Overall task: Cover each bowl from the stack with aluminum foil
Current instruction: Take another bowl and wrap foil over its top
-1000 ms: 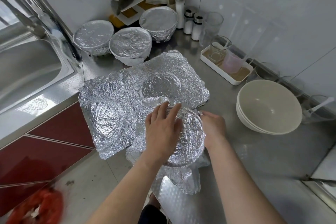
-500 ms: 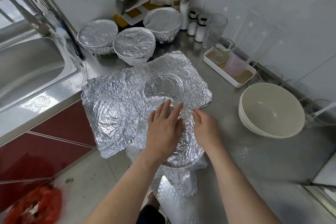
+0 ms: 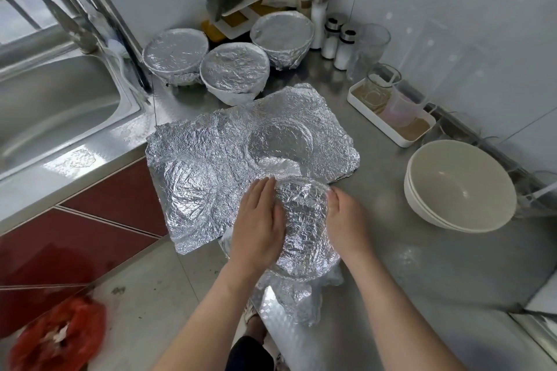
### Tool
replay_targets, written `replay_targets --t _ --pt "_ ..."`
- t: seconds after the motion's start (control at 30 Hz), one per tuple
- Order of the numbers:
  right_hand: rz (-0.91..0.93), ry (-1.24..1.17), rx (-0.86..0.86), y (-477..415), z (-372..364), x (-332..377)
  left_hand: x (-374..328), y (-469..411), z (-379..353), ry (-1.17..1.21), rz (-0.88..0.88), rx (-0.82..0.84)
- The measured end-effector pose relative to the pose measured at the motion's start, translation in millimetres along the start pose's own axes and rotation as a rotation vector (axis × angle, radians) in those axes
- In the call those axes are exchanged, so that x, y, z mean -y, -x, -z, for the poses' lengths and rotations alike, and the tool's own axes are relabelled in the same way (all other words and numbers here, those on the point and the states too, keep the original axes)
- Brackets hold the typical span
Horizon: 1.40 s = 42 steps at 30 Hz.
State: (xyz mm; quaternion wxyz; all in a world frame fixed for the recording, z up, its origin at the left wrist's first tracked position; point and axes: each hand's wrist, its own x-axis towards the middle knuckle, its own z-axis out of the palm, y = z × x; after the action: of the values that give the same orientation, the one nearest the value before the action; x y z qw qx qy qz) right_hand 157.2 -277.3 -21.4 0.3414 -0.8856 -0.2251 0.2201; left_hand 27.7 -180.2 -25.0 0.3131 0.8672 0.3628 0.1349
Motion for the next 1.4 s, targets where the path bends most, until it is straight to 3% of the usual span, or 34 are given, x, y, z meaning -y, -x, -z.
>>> replay_targets --t 0.13,0.27,0.37,0.47,0.87,1.07,1.23,1.4 --pt "-0.022 -0.067 -0.081 15 -4 -6 4 -11 8 0.000 -0.055 0.102" --pt "-0.133 -0.248 -0.005 14 4 -7 9 -19 14 -0.123 -0.147 0.117" --pt "-0.107 -0.327 0.095 2 13 -1 4 -10 12 -0.170 -0.126 0.093" --pt "-0.037 -0.228 0.149 -2 12 8 2 -3 7 -0.131 -0.097 0.084" --pt "-0.013 -0.115 0.030 20 10 -11 -1 8 3 -0.100 -0.154 0.136" --pt "-0.074 -0.175 0.192 20 25 -3 -5 14 0 -0.143 -0.189 0.069" --pt "0.062 -0.040 0.278 6 24 7 -11 23 -5 -0.131 -0.121 0.008" --pt "0.112 -0.034 0.259 6 23 4 -12 21 -5 -0.118 -0.120 0.013"
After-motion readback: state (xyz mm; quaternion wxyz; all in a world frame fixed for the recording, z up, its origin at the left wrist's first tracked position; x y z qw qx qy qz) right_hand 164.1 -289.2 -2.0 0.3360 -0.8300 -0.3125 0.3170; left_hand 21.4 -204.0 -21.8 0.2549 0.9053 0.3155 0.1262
